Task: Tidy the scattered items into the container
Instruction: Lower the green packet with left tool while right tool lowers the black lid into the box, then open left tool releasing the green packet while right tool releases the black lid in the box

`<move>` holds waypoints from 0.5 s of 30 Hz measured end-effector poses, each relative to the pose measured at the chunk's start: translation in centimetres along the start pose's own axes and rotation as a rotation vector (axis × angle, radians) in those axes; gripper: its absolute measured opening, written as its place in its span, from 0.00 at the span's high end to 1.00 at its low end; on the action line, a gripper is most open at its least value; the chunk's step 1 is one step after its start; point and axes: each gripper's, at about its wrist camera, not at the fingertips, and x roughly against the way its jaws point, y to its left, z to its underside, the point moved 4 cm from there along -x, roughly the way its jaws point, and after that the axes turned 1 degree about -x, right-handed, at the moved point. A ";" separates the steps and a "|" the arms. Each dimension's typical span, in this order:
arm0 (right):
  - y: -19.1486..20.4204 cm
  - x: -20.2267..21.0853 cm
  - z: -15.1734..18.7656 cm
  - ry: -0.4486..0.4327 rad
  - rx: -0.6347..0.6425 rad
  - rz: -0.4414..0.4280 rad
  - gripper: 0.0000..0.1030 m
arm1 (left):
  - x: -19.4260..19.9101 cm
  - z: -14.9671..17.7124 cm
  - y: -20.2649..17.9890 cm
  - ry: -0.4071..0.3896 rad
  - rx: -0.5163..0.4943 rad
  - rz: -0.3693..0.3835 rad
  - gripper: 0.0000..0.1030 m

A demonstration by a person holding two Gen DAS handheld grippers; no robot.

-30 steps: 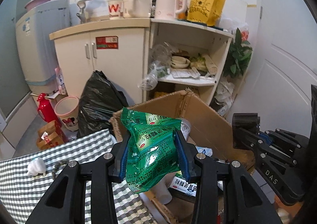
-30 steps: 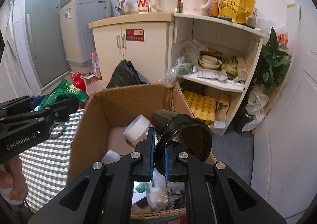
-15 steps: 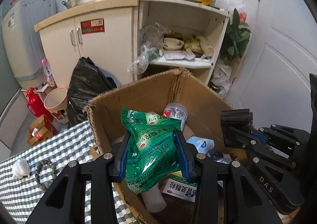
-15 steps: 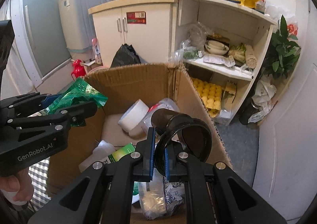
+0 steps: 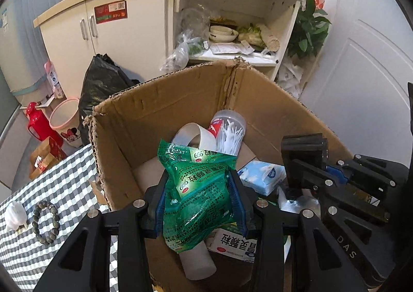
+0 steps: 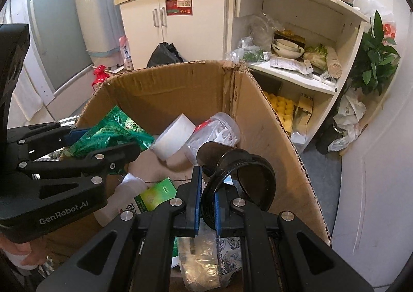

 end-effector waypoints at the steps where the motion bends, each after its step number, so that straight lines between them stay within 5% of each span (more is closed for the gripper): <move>1: 0.0 0.0 0.0 0.000 -0.001 0.003 0.92 | 0.0 -0.1 0.0 -0.001 0.000 0.001 0.55; 5: -0.1 0.5 -0.1 -0.009 -0.002 0.013 0.88 | 0.7 -0.4 0.1 -0.034 0.004 0.006 0.39; 9: 0.1 1.2 -0.3 -0.026 -0.002 0.018 0.74 | 1.9 -1.0 0.3 -0.065 0.016 0.009 0.39; 15: 0.4 2.5 -0.6 -0.056 0.000 0.013 0.73 | 3.8 -1.6 0.7 -0.102 0.027 -0.005 0.39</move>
